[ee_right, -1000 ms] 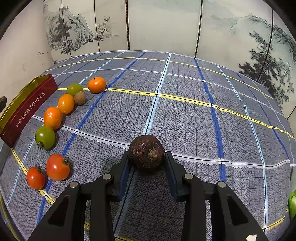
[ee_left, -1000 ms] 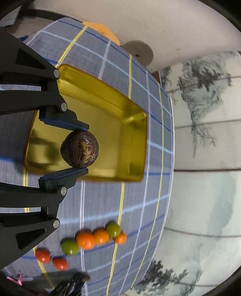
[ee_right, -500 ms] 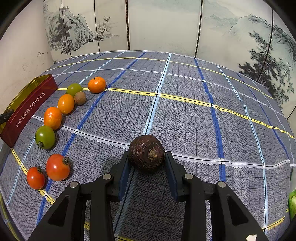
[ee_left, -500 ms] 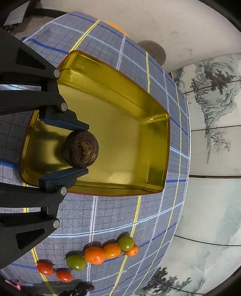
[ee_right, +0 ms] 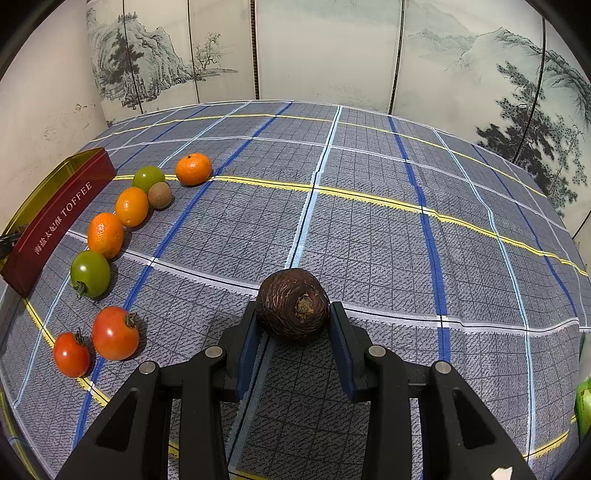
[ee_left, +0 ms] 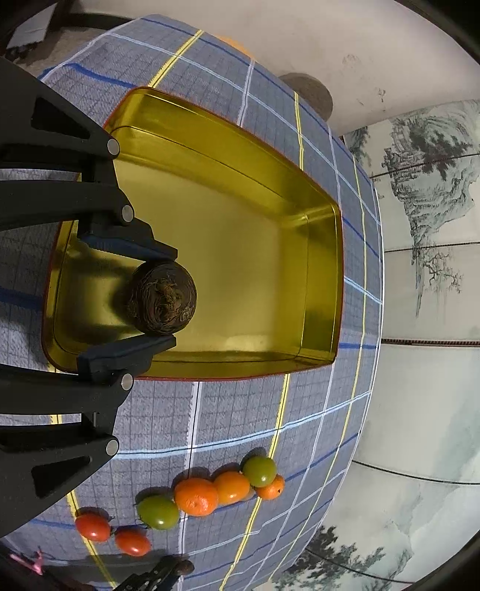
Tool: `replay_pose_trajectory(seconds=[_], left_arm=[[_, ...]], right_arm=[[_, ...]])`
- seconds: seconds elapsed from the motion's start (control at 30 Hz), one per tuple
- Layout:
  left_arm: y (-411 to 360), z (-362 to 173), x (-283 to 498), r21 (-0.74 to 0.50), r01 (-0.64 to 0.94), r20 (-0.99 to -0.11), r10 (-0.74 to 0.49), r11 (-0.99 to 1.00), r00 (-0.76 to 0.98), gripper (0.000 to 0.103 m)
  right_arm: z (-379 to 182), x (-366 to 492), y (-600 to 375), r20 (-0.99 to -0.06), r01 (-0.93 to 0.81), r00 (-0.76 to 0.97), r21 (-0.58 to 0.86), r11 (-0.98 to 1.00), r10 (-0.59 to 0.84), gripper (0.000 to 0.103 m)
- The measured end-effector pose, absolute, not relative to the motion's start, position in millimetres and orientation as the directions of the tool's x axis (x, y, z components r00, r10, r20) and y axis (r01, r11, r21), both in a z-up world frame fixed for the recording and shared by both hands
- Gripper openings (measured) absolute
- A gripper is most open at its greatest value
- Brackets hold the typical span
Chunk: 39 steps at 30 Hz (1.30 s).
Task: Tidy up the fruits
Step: 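Carry the dark brown fruit over the gold tin and open the left gripper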
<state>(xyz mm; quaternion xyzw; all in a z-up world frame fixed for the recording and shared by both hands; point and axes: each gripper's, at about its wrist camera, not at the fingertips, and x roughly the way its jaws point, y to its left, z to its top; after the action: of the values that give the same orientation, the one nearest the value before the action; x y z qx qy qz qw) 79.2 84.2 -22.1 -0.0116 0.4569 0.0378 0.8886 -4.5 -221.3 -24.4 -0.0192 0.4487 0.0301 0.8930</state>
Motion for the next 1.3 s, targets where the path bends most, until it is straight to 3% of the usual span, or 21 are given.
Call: replay_pose_trajectory(seconds=[0.83, 1.3], left_arm=[[104, -34, 88, 0.03, -0.106, -0.837, 0.083, 0.994, 0.541, 0.042], [106, -22, 79, 0.079, -0.109, -0.811, 0.127, 0.991, 0.571, 0.05]], right_arm=[[-24, -5, -221, -0.801, -0.071, 0.597, -0.009, 0.997, 0.035, 0.034], [-24, -5, -221, -0.801, -0.071, 0.597, -0.01, 0.997, 0.035, 0.034]])
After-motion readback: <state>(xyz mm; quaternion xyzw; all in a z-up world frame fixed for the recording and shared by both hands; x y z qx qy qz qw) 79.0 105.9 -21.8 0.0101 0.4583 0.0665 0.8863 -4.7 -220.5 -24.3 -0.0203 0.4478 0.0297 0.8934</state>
